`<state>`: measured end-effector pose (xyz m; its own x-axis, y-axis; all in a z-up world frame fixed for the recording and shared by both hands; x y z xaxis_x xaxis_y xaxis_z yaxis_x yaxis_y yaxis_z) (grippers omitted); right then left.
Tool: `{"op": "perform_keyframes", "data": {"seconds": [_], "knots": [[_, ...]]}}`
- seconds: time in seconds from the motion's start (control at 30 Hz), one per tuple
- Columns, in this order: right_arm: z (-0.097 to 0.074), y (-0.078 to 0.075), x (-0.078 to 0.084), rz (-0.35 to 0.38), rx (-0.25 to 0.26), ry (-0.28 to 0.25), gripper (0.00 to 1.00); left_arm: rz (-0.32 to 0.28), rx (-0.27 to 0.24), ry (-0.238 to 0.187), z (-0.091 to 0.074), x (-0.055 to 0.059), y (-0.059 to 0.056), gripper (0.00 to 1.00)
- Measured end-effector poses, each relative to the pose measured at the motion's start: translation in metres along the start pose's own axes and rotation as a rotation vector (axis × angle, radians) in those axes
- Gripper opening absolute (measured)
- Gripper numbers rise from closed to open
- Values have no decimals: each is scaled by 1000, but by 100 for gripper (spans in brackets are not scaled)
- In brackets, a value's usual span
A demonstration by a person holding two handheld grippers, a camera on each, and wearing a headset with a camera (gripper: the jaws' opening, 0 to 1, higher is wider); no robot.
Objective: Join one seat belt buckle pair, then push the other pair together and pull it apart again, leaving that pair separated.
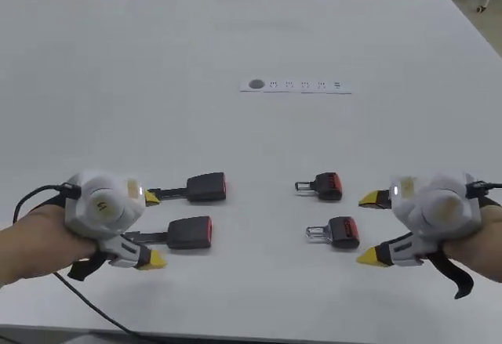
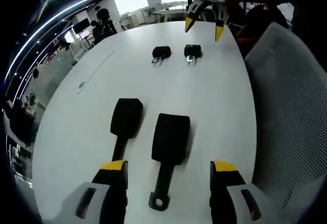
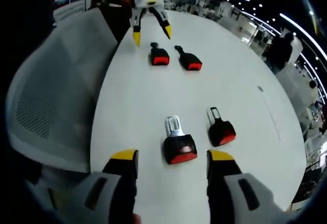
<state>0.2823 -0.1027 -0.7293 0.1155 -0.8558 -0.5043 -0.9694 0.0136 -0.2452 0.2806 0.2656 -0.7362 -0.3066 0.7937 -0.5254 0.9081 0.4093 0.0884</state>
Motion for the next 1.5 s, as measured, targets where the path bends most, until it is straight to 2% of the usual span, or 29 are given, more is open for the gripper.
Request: {"op": "perform_keyframes", "data": {"seconds": [0.17,0.3,0.43,0.57,0.67,0.73,0.8,0.93,1.0,1.03,1.13,1.33,1.5], "knots": [[16,-8,6,-4,-46,11,49,14,42,27,14,-5,4,56],[25,-15,14,0,-79,36,47,23,79,32,23,-8,6,53],[31,-19,17,11,-106,35,45,21,97,47,33,-8,10,51],[38,-17,15,3,-143,45,43,64,119,73,38,-8,9,51],[43,-16,15,-8,-165,48,43,59,117,80,42,-8,12,48],[46,-17,15,-25,-173,58,42,71,128,82,45,-8,10,44],[48,-19,15,-27,-179,63,41,89,148,103,48,-7,7,41],[48,-24,16,-35,-195,71,35,94,163,99,47,-9,8,38],[47,-23,17,-97,-216,104,35,95,163,96,48,-9,9,35],[48,-22,16,-101,-226,114,34,95,166,96,48,-9,9,34],[50,-23,15,-86,-232,124,34,116,170,100,49,-10,9,34],[50,-24,17,-57,-234,119,34,122,164,121,49,-12,7,33],[50,-23,17,-22,-219,105,34,107,157,119,48,-11,7,33]]}}
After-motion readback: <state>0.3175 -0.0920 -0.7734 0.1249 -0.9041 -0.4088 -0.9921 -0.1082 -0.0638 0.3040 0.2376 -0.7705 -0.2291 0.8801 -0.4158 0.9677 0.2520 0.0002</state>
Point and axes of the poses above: the centre of the closed fingertips' face, and the gripper's own axes: z roughly forward along the fingers, y roughly to its left, x roughly out of its underside, the point moved 8 cm from there along -z, roughly backward along the fingers, and after that the axes turned 8 degrees about -z, right-handed, at the moved point
